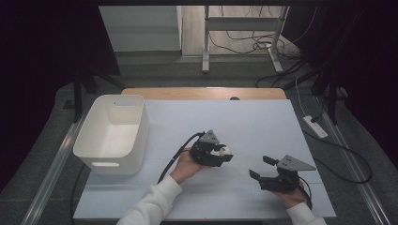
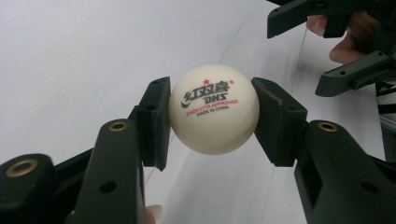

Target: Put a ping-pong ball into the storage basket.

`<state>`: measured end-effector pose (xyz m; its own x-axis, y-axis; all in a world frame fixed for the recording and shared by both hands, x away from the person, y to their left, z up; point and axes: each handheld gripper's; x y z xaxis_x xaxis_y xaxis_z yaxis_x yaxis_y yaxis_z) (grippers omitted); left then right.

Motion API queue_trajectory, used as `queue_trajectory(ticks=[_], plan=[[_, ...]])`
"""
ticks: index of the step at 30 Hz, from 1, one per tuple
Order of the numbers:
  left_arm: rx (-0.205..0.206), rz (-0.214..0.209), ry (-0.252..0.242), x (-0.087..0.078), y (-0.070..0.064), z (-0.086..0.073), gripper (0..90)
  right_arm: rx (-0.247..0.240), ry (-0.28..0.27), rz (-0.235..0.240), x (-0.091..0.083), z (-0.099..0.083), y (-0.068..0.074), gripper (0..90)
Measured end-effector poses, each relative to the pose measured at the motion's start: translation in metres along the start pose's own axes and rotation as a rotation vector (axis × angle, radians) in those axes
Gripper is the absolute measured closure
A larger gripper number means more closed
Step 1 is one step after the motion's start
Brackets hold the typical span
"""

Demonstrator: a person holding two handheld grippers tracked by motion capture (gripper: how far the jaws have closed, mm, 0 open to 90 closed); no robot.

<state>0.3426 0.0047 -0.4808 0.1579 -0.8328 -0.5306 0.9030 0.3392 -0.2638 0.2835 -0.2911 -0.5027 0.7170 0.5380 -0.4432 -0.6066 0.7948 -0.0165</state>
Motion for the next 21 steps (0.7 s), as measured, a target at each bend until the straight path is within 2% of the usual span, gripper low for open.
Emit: queue_trajectory(ticks=[21], plan=[[-0.013, 0.046, -0.037, -0.024, 0.004, 0.001, 50.8, 0.003, 0.003, -0.002, 0.000, 0.000, 0.000, 19.1]])
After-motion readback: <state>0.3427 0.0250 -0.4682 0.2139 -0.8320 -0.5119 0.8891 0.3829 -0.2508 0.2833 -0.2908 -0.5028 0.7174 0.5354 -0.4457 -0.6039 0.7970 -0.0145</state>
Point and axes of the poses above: each handheld gripper's, and its own axes: x roughly forward along the jaws, z roughly out of its top, y roughly to its left, and after that the axes turned 9 degrees about -z, right-handed
